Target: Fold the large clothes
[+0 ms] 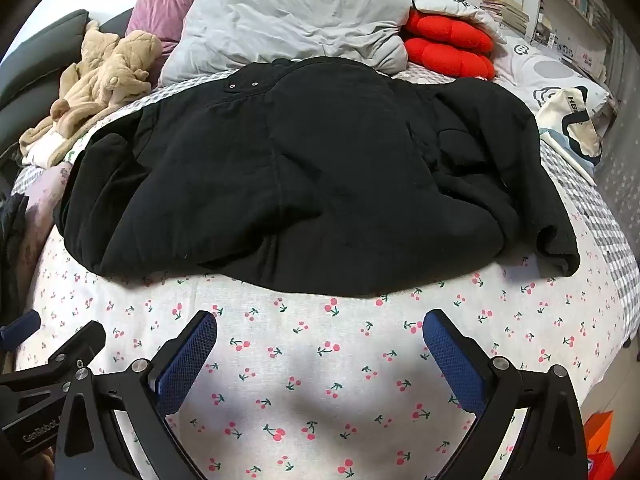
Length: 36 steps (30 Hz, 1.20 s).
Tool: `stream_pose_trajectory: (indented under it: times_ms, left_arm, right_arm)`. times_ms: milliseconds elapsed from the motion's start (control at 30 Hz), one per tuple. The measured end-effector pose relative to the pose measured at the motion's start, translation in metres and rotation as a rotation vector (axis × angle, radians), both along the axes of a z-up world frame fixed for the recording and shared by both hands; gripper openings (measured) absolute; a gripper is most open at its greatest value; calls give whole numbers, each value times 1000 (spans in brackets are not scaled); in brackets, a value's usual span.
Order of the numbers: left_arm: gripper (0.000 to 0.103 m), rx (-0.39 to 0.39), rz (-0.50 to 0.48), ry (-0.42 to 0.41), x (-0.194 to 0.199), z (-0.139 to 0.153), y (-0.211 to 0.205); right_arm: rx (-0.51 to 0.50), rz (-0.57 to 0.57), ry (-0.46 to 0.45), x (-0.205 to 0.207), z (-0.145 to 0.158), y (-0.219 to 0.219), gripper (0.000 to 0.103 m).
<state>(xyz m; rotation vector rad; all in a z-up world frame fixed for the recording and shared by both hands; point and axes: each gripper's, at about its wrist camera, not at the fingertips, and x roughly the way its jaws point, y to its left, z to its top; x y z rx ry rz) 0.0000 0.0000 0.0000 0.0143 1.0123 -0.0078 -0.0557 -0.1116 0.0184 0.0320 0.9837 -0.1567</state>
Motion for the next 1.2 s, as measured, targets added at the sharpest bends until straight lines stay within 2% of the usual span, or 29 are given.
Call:
stream_pose_trajectory:
  times_ms: [1200]
  left_arm:
    - [103,4,1,-5,-1,4,3]
  right_arm:
    - [3,7,-3,-1,0,-1,103]
